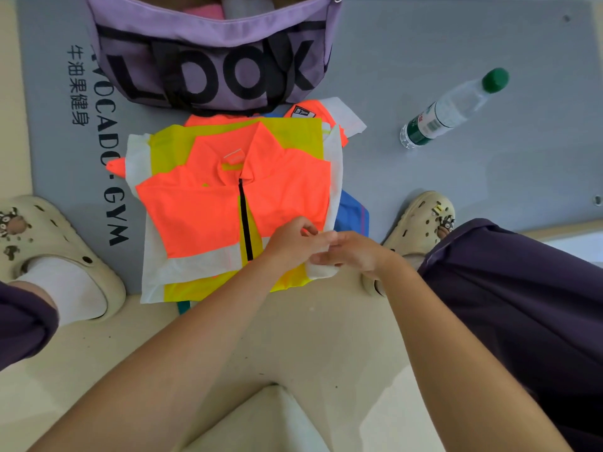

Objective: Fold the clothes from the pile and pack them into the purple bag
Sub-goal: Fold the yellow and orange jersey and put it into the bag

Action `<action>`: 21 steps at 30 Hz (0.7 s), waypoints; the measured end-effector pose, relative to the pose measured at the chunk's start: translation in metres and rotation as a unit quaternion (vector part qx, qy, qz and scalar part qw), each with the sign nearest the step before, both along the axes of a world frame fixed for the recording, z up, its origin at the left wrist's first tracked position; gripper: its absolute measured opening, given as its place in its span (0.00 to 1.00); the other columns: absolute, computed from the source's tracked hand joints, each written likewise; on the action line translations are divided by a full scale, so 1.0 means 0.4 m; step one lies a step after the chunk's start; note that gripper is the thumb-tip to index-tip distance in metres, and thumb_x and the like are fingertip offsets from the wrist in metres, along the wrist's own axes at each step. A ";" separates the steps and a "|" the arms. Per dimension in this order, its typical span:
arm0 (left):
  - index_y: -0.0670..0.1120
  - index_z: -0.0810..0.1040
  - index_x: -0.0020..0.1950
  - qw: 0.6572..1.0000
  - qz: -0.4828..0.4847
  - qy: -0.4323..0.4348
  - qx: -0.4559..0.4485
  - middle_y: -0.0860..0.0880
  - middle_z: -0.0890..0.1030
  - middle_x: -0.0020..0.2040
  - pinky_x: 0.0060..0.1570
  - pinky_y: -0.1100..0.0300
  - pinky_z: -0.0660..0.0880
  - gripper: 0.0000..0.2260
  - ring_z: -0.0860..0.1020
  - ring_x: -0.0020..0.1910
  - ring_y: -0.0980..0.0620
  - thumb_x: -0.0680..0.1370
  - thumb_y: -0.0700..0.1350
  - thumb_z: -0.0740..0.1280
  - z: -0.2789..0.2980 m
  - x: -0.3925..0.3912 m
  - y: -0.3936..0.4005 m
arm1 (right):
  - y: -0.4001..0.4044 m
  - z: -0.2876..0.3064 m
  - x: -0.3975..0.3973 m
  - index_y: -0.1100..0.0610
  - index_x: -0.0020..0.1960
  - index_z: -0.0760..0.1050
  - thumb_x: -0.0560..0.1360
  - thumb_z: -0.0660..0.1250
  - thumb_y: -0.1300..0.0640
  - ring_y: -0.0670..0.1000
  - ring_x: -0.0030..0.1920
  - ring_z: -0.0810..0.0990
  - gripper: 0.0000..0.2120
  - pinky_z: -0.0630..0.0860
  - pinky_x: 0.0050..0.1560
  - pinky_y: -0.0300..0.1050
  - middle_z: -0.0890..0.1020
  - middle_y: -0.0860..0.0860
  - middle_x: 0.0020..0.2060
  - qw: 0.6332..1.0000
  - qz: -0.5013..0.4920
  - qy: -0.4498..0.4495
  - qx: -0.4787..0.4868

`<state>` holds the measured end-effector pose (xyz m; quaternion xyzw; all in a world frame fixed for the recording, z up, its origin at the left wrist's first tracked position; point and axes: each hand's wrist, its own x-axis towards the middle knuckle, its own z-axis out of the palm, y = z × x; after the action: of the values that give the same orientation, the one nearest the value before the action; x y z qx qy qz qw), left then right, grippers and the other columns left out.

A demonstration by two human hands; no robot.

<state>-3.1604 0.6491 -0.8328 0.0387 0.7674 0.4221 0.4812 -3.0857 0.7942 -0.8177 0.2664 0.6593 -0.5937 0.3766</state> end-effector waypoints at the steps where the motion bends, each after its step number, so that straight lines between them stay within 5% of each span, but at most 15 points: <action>1: 0.50 0.77 0.44 1.000 0.005 0.007 -0.003 0.54 0.77 0.39 0.35 0.64 0.72 0.12 0.76 0.37 0.56 0.72 0.57 0.74 -0.004 0.004 0.003 | -0.007 0.001 -0.008 0.49 0.54 0.83 0.72 0.74 0.55 0.49 0.55 0.82 0.11 0.76 0.61 0.47 0.85 0.50 0.52 1.000 -0.012 0.007 -0.011; 5: 0.50 0.78 0.40 0.998 0.050 0.042 0.007 0.56 0.76 0.34 0.38 0.63 0.68 0.06 0.73 0.38 0.54 0.75 0.47 0.72 -0.031 -0.006 -0.018 | -0.013 -0.003 -0.025 0.54 0.59 0.81 0.75 0.71 0.56 0.52 0.61 0.79 0.13 0.75 0.64 0.50 0.82 0.54 0.58 0.999 0.032 -0.003 -0.011; 8: 0.48 0.78 0.38 0.998 0.058 0.038 0.015 0.55 0.74 0.32 0.36 0.63 0.66 0.07 0.71 0.35 0.55 0.76 0.44 0.71 -0.043 -0.019 -0.033 | 0.010 0.001 -0.046 0.51 0.56 0.81 0.77 0.68 0.51 0.46 0.56 0.82 0.10 0.76 0.57 0.44 0.83 0.47 0.56 0.996 0.079 -0.040 -0.017; 12: 0.50 0.75 0.37 0.997 0.063 0.031 0.016 0.55 0.72 0.31 0.32 0.67 0.64 0.10 0.68 0.32 0.59 0.77 0.43 0.70 -0.052 -0.028 -0.049 | 0.046 -0.013 -0.142 0.56 0.44 0.78 0.75 0.65 0.38 0.48 0.37 0.83 0.20 0.79 0.38 0.42 0.85 0.53 0.43 0.981 -0.127 -0.050 0.135; 15: 0.50 0.74 0.36 0.997 0.071 0.003 -0.003 0.54 0.70 0.31 0.28 0.69 0.63 0.11 0.67 0.31 0.58 0.79 0.44 0.68 -0.063 -0.034 -0.070 | 0.052 -0.034 -0.236 0.58 0.44 0.75 0.72 0.66 0.33 0.51 0.36 0.83 0.26 0.79 0.33 0.42 0.84 0.54 0.40 0.957 -0.211 -0.014 0.198; 21: 0.51 0.73 0.38 0.982 0.178 -0.053 -0.021 0.54 0.71 0.33 0.34 0.64 0.67 0.12 0.70 0.36 0.51 0.79 0.53 0.65 -0.057 -0.086 -0.106 | 0.030 -0.045 -0.356 0.60 0.40 0.71 0.73 0.72 0.50 0.44 0.15 0.72 0.15 0.70 0.17 0.34 0.77 0.54 0.29 0.954 -0.146 -0.021 0.260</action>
<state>-3.1948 0.6067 -0.8555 -0.1310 0.7440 0.4860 0.4395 -3.2280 0.8063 -0.8356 0.4604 0.7371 -0.4444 0.2172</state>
